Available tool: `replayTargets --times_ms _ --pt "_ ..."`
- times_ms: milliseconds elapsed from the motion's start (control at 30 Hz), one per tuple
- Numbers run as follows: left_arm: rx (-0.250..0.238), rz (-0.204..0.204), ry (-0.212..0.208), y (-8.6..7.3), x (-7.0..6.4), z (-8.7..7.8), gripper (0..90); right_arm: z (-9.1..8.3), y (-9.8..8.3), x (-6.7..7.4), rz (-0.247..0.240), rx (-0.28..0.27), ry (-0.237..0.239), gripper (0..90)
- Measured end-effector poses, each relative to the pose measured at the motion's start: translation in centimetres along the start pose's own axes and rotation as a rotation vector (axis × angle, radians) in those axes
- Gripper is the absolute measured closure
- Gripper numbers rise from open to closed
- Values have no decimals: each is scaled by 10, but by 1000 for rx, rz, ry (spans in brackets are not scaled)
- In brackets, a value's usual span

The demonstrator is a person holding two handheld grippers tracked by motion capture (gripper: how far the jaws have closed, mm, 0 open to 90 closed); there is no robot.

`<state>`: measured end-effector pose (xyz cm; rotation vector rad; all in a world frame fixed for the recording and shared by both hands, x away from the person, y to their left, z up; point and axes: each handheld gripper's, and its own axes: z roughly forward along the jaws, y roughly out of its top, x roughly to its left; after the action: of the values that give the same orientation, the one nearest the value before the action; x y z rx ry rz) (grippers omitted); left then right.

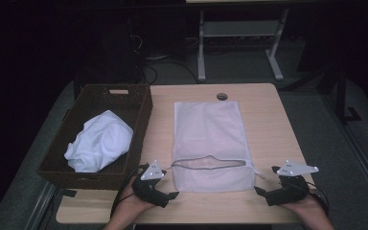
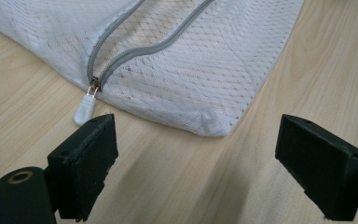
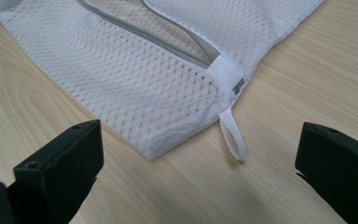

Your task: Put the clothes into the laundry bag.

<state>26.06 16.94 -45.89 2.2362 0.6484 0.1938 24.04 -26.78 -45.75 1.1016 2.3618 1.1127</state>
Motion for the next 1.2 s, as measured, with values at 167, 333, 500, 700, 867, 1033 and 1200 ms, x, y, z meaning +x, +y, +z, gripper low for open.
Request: replayTargets --times_ms 167,333,500,700,867,1033,1200 --pt "1 -7 -1 0 1 0 125 1 2 0 6 7 1 7" --pt "-2 -7 -2 0 1 -1 125 0 5 0 13 2 5 7" --pt "-4 -7 -3 -1 1 -2 125 1 8 0 -1 -2 4 7" --pt "-8 -15 3 0 2 -1 125 2 13 2 0 -21 4 7" --pt "-8 -18 2 0 2 -1 125 4 16 2 -14 -25 4 7" --pt "-7 -16 1 0 3 -1 125 3 23 -3 10 -50 -8 7" --pt "-18 -29 -6 0 3 -2 125 5 29 -10 58 -77 -3 8"
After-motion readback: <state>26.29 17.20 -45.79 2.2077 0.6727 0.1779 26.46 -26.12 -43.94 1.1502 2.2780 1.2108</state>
